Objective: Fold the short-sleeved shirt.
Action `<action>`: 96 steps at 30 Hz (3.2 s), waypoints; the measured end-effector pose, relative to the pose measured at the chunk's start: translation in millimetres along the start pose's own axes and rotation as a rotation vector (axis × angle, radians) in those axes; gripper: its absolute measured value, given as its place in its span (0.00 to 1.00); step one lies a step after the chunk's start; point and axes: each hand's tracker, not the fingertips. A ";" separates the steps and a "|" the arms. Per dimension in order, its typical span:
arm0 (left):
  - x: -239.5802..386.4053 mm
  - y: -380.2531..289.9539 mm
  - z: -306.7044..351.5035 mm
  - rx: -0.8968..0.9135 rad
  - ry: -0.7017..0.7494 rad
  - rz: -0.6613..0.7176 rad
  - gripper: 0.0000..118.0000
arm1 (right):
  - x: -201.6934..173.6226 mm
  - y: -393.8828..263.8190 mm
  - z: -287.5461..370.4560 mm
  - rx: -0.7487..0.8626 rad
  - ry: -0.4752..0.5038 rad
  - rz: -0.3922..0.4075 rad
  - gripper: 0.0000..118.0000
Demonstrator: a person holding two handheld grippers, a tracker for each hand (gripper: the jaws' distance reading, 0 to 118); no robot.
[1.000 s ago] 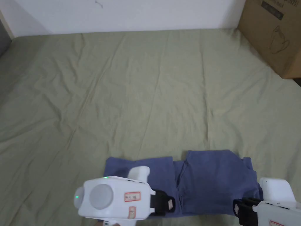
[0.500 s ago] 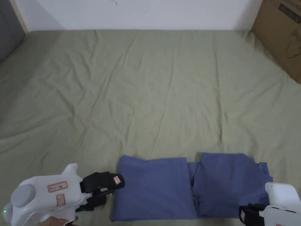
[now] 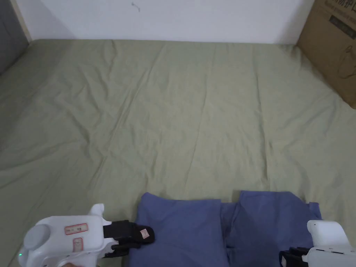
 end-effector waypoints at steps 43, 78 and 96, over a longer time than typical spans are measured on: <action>206.8 -39.1 -113.8 -0.097 0.218 -0.468 0.90 | 99.9 -53.6 5.1 0.008 -0.018 -0.268 0.04; 206.8 -94.0 -198.9 -0.309 0.180 -0.462 0.07 | 87.1 -42.0 -6.9 -0.021 0.030 -0.232 0.04; 66.5 -37.3 5.8 0.073 0.230 -0.086 0.90 | -29.7 47.1 -88.2 -0.045 0.022 0.190 0.04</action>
